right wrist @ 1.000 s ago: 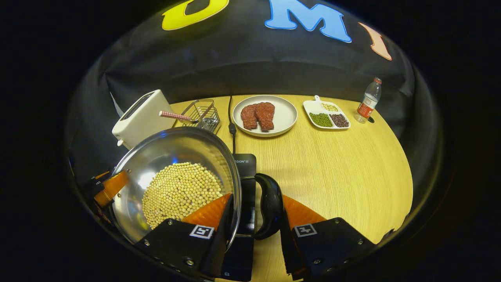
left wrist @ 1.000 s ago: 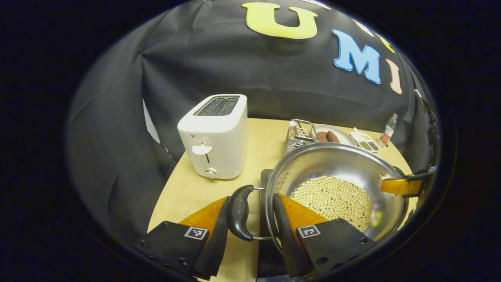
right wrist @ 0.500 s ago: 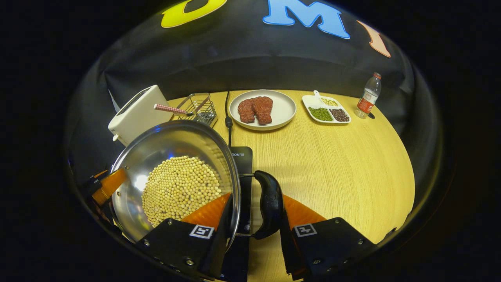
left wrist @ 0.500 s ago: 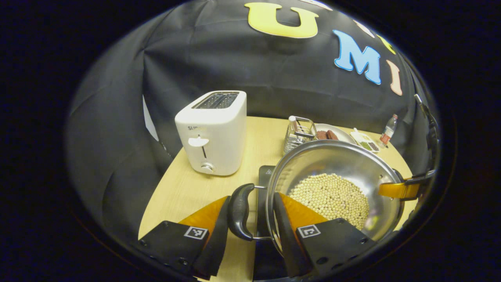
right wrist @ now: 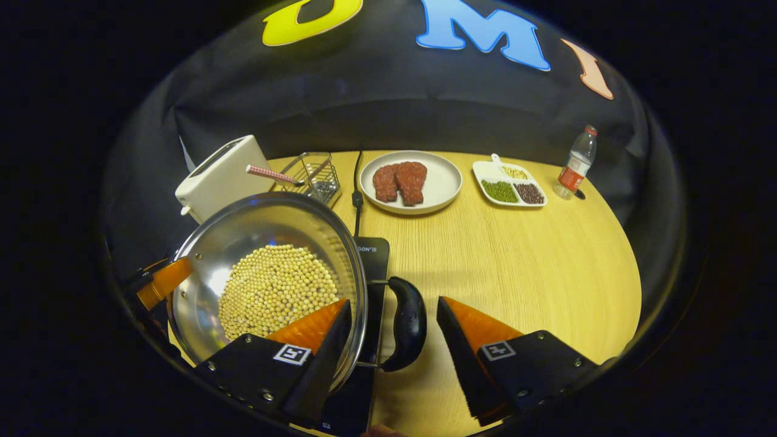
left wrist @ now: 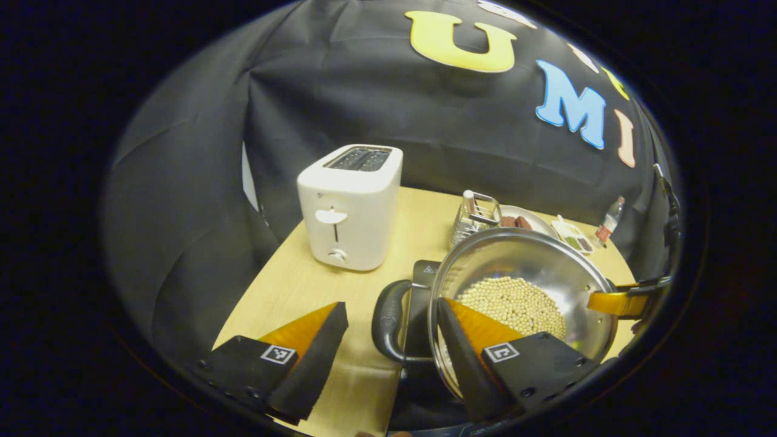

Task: First push the handle of the pot to place it horizontally, then grasp the pot with both hands and set it on the induction cooktop.

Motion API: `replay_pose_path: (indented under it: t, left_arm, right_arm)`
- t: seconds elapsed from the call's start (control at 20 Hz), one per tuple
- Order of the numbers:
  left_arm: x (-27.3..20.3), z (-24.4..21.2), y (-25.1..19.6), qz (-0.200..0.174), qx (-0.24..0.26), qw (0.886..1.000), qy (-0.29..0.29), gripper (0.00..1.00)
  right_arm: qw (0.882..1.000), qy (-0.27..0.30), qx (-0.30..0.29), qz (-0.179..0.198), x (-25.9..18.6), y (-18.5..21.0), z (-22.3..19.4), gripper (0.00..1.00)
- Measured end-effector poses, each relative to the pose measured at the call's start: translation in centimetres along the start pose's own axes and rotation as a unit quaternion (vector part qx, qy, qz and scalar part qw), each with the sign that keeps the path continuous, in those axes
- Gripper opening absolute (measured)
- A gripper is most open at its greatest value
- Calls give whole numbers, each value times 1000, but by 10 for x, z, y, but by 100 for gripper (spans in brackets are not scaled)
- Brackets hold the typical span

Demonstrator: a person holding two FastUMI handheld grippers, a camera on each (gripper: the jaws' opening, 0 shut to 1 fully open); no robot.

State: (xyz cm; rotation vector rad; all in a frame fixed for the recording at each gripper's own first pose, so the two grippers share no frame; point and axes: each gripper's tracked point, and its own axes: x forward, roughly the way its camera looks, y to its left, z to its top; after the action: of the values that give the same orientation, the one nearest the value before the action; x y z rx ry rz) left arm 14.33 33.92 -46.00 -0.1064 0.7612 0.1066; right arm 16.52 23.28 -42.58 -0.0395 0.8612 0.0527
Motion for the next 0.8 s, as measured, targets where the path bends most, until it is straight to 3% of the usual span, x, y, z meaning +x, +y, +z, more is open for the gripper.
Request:
replay_pose_path:
  t: [0.1,0.2,0.35,0.5,0.65,0.8]
  left_arm:
    - [-15,12,5,21,7,999,-30,99]
    - [-41,31,-1,27,26,997,-63,98]
    - [-86,65,-21,31,42,993,-109,96]
    - [-125,108,-72,22,37,985,-166,96]
    - [-168,153,-151,-17,34,974,-222,99]
    - [-213,192,-221,-48,49,961,-268,97]
  right_arm:
    - [999,-31,-6,11,-18,-6,16,88]
    - [997,-72,-8,10,-41,-19,38,98]
    - [990,-139,-2,7,-83,-41,75,99]
    - [978,-206,-1,8,-134,-60,109,98]
    - [965,-262,4,4,-188,-87,139,98]
    - [954,-299,11,-29,-239,-132,160,98]
